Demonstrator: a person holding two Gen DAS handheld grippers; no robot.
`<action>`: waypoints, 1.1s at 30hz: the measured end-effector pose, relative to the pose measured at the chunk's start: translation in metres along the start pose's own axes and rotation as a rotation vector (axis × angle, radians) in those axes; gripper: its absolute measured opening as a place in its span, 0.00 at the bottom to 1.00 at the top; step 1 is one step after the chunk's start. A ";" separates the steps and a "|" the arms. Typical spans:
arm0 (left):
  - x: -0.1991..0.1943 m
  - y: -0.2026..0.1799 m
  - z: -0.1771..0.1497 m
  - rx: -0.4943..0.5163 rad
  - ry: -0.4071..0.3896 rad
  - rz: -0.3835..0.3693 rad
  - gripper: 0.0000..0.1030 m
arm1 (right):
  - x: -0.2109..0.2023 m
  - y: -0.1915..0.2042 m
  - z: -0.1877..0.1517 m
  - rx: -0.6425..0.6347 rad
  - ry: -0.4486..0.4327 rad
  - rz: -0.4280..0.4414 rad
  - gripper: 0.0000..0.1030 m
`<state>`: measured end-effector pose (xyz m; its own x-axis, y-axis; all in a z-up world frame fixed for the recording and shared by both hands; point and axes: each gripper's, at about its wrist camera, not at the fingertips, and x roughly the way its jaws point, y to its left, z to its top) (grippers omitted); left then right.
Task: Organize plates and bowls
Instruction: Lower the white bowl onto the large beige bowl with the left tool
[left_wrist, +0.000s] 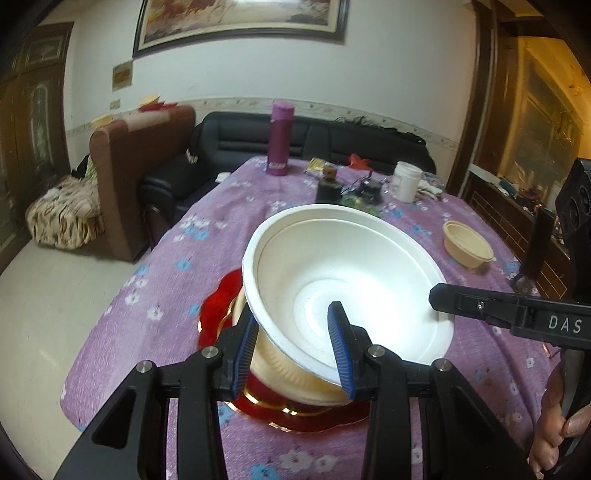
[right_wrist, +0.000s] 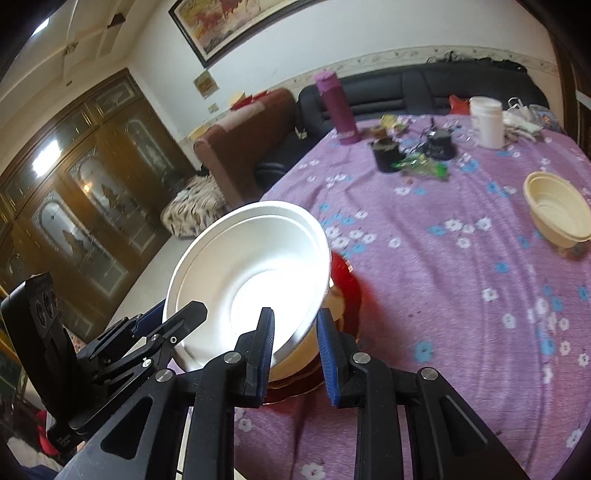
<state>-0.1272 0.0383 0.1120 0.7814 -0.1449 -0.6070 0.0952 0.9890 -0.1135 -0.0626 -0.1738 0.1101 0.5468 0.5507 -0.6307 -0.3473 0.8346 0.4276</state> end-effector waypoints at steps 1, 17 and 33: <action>0.001 0.004 -0.002 -0.007 0.005 0.001 0.36 | 0.005 0.002 -0.001 -0.001 0.013 0.002 0.26; 0.013 0.018 -0.013 -0.045 0.033 -0.005 0.35 | 0.033 0.005 -0.008 0.003 0.075 -0.019 0.26; 0.004 0.020 -0.009 -0.052 -0.001 0.031 0.36 | 0.024 -0.008 -0.009 0.033 0.055 -0.008 0.33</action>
<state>-0.1274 0.0571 0.1002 0.7844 -0.1139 -0.6097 0.0385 0.9900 -0.1355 -0.0537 -0.1675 0.0857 0.5061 0.5451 -0.6684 -0.3174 0.8383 0.4433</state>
